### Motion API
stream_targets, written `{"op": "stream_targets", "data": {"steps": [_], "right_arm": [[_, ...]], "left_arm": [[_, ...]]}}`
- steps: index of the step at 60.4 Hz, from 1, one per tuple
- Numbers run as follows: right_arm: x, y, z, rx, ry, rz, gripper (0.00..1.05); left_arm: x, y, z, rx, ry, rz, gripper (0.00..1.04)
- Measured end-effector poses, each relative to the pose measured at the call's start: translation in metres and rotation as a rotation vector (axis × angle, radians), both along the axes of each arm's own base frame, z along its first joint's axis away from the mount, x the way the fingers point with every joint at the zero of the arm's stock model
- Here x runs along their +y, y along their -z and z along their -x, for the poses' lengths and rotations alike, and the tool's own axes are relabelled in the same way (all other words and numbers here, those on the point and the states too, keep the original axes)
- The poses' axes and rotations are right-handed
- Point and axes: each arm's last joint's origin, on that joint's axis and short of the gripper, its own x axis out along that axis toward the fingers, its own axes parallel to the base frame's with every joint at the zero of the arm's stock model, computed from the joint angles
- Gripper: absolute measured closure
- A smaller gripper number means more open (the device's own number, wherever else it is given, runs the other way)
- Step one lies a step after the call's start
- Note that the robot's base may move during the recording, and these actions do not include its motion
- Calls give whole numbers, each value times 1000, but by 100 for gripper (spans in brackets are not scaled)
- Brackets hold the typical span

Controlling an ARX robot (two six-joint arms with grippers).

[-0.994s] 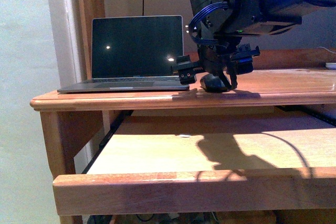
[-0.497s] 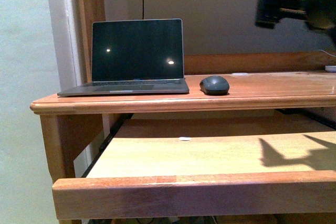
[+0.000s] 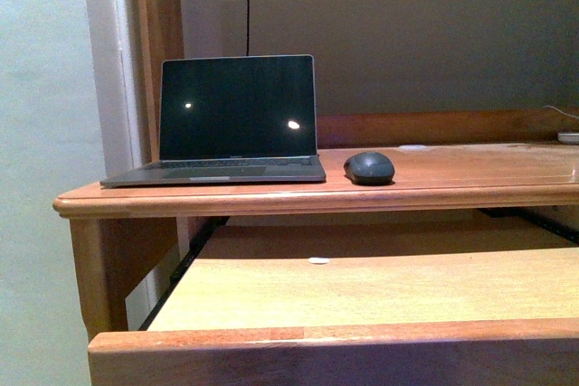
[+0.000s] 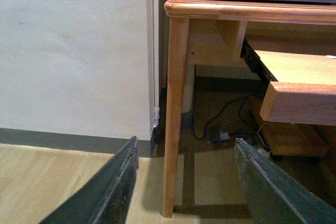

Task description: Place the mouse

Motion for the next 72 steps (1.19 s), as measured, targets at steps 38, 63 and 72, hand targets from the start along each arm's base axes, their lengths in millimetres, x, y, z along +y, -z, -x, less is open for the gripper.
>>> {"op": "stream_targets", "data": {"steps": [38,63,72], "right_arm": [[57,78,-1,56,-164,171,7],[80,86,-24,61,-152,171,7],[89,84,-36,58,-140,165,7]], "left_arm": [[0,0,0,0,0,0,46],[0,0,0,0,0,-2,8],[0,0,0,0,0,-2,8]]}}
